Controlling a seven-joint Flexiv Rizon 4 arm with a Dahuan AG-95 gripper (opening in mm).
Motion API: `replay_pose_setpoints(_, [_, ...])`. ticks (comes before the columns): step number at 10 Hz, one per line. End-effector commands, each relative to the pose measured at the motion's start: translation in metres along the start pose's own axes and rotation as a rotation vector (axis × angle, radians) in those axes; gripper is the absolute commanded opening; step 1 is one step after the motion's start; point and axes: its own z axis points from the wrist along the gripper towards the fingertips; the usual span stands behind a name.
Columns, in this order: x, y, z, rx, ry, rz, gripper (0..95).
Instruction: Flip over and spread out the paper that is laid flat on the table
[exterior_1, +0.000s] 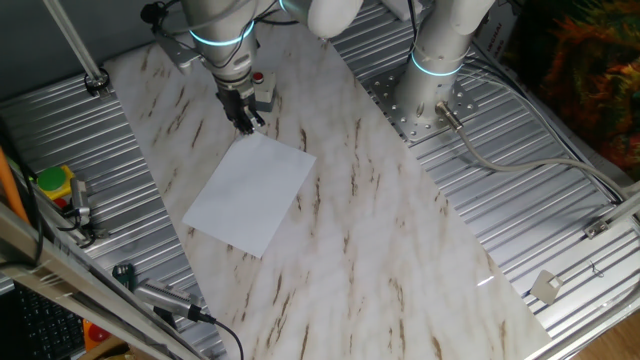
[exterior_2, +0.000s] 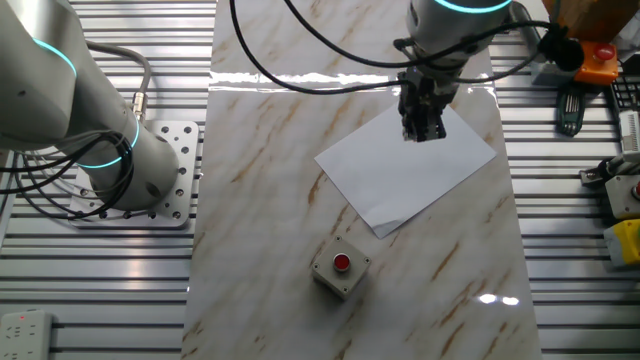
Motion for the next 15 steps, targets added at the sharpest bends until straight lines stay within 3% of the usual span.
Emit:
replay_pose_setpoints(1, [-0.001, 0.000, 0.000, -0.004, -0.001, -0.004, 0.0])
replay_pose_setpoints(3, [-0.003, -0.003, 0.006, 0.001, 0.000, -0.019, 0.0])
replay_pose_setpoints(5, [-0.012, -0.015, 0.033, 0.001, -0.005, -0.045, 0.0])
replay_pose_setpoints(6, [-0.014, -0.018, 0.039, 0.004, -0.007, -0.062, 0.0])
replay_pose_setpoints(10, [-0.018, -0.023, 0.054, 0.010, -0.015, -0.155, 0.0])
replay_pose_setpoints(12, [-0.016, -0.027, 0.062, 0.025, -0.005, -0.238, 0.0])
replay_pose_setpoints(15, [-0.005, -0.046, 0.070, 0.030, -0.006, -0.308, 0.0])
